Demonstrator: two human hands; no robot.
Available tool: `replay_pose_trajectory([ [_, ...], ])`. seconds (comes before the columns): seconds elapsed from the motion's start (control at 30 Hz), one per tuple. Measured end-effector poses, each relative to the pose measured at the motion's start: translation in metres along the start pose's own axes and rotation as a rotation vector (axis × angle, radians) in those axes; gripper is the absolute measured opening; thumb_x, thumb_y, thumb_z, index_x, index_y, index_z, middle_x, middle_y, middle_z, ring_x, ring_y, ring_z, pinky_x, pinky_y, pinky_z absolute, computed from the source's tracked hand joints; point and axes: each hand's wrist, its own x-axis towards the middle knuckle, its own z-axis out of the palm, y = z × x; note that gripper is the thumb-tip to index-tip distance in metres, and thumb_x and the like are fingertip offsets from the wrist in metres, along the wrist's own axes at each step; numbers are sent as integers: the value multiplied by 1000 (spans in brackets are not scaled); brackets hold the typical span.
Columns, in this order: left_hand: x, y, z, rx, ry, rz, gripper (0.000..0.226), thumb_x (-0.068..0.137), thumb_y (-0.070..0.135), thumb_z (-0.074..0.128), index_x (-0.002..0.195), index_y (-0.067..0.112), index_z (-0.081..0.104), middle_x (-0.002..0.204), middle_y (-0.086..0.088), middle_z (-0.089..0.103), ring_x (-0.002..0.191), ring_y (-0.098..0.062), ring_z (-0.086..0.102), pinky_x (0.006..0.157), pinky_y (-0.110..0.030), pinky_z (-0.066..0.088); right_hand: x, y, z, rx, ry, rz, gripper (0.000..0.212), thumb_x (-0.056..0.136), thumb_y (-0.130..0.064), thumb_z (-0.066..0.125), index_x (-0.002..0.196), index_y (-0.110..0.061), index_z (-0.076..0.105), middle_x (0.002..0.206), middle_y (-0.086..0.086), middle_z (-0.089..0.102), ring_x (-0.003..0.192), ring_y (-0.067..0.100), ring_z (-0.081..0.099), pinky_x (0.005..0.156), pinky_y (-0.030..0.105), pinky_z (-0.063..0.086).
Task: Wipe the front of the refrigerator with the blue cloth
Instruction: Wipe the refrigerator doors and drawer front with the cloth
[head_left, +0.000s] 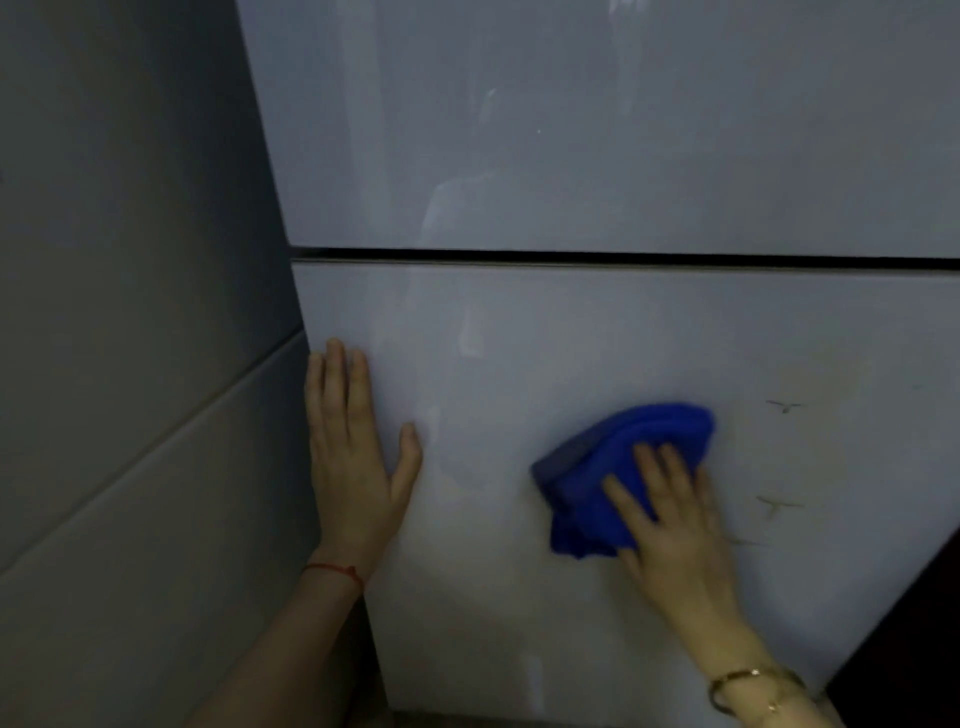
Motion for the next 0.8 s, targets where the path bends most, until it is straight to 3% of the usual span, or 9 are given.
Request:
replay_pose_trajectory([
  [0.13,0,11,3,-14,30,-62,68,96,25,44,152,-4,18,163,-16,12,155,-20,-1,127,-50,6,63,17,-32,160,246,283,61,89,-30,54,144,-23,29,154,18,13,144,38,7,121,42,-6],
  [0.2,0,18,6,-18,52,-94,69,95,23,44,152,-6,18,163,-19,13,155,-22,0,127,-52,2,98,6,-44,200,312,355,60,95,-42,49,148,-23,26,155,20,12,145,39,5,120,45,-8],
  [0.3,0,24,9,-26,80,-129,71,93,20,47,152,-7,17,162,-24,13,154,-23,0,126,-53,-2,102,-12,-40,192,280,266,61,94,-44,45,149,-29,23,155,15,12,147,34,-1,120,46,-7],
  [0.4,0,30,11,-32,94,-155,73,93,21,48,153,-6,14,163,-24,11,155,-28,1,126,-52,-4,44,-20,-13,139,132,144,73,84,-38,57,147,-31,19,156,13,9,148,25,-9,121,42,-8],
  [0.5,1,36,14,-45,105,-178,77,91,21,50,153,-7,13,163,-25,9,154,-35,2,126,-52,-5,-19,-8,6,116,16,200,78,70,-24,73,137,-22,34,161,3,-6,148,24,-3,120,39,-4],
  [0.57,1,37,15,-42,113,-181,78,91,20,51,152,-9,13,163,-25,9,154,-33,1,126,-53,-5,-27,15,4,133,67,324,57,74,-27,59,127,-15,40,160,1,-15,148,21,-11,118,45,3],
  [0.67,0,36,16,-27,117,-177,77,91,23,49,152,-10,14,162,-26,10,154,-31,0,126,-53,-5,18,44,-21,231,233,488,51,91,-34,48,136,-14,36,157,20,0,147,31,-8,119,53,3],
  [0.73,1,36,18,-8,120,-184,79,90,25,48,152,-9,13,163,-26,9,154,-30,0,126,-51,-5,49,50,-33,229,302,486,55,96,-38,45,145,-17,31,154,26,9,145,40,0,120,50,-2],
  [0.8,1,36,19,7,125,-187,79,90,25,48,152,-9,13,162,-26,10,153,-29,1,126,-49,-4,51,44,-31,193,276,398,60,94,-34,49,147,-23,26,156,22,8,146,36,-2,120,47,-6],
])
